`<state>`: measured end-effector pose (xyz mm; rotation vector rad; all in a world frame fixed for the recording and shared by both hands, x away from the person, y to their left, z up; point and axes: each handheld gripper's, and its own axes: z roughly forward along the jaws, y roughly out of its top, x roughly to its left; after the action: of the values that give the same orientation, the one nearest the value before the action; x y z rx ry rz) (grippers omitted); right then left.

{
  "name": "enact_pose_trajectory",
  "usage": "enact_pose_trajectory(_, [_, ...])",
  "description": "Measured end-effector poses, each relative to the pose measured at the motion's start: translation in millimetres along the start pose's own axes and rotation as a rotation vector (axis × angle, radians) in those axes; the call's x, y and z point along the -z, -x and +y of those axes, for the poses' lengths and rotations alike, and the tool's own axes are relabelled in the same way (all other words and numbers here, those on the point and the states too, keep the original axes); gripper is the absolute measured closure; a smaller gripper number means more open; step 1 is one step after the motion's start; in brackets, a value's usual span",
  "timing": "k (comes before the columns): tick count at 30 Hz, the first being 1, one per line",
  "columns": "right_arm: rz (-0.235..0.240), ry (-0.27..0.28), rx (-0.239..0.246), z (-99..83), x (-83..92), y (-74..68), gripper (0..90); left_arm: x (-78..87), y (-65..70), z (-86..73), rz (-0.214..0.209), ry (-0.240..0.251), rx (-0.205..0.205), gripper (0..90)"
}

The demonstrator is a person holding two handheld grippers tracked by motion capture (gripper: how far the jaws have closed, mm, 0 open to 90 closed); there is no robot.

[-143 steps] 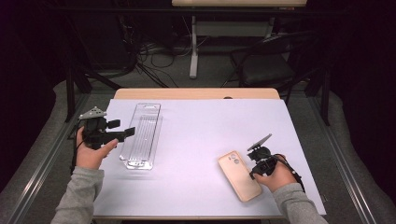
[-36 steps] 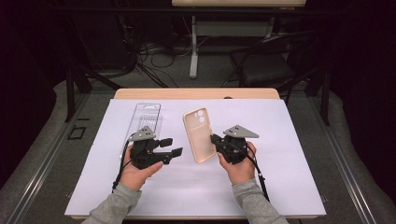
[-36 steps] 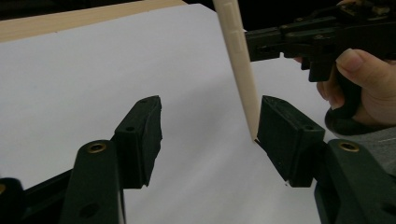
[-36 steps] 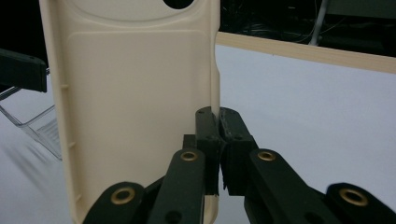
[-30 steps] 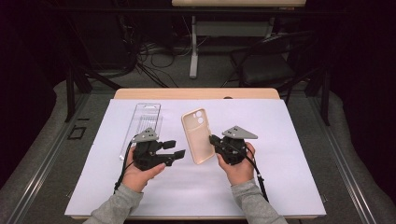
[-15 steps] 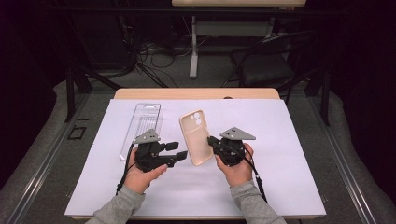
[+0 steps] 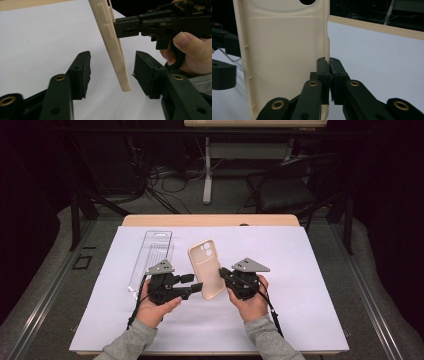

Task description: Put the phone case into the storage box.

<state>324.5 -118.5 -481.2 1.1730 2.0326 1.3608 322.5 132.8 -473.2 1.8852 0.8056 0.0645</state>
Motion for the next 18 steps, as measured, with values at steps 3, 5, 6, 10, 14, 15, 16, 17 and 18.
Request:
enact_pose_trajectory(3, [0.002, 0.0, 0.01, -0.1, -0.1, -1.9, 87.7, -1.0, -1.4, -1.1, -0.009, 0.0, 0.018, 53.3])
enact_pose_trajectory(5, [0.002, -0.004, 0.008, -0.5, -0.4, -3.2, 87.7, -1.0, -2.3, -2.2, -0.008, 0.011, 0.032, 54.5])
enact_pose_trajectory(6, [0.001, 0.0, 0.01, -0.9, -0.8, -3.6, 87.7, -0.9, -2.5, -2.8, -0.01, 0.013, 0.044, 55.7])
enact_pose_trajectory(10, [0.001, 0.0, 0.019, -1.5, -1.3, -4.7, 87.7, -0.1, -3.8, -4.0, -0.019, 0.035, 0.076, 59.0])
enact_pose_trajectory(14, [0.0, 0.0, 0.02, -1.8, -1.3, -5.3, 87.7, 1.1, -4.9, -4.4, -0.043, 0.052, 0.112, 61.1])
enact_pose_trajectory(15, [0.001, -0.002, 0.016, -2.0, -1.3, -5.9, 87.7, 1.3, -5.2, -4.4, -0.051, 0.048, 0.121, 62.4])
enact_pose_trajectory(16, [0.001, 0.001, 0.021, -2.1, -1.5, -5.9, 87.7, 1.1, -5.4, -4.6, -0.058, 0.052, 0.127, 62.8])
enact_pose_trajectory(17, [0.0, 0.004, 0.022, -2.3, -1.7, -6.3, 87.7, 0.8, -5.6, -4.7, -0.063, 0.053, 0.131, 63.4])
enact_pose_trajectory(18, [0.001, 0.005, 0.022, -2.5, -2.0, -6.7, 87.7, 0.7, -5.7, -4.8, -0.068, 0.052, 0.133, 64.5])
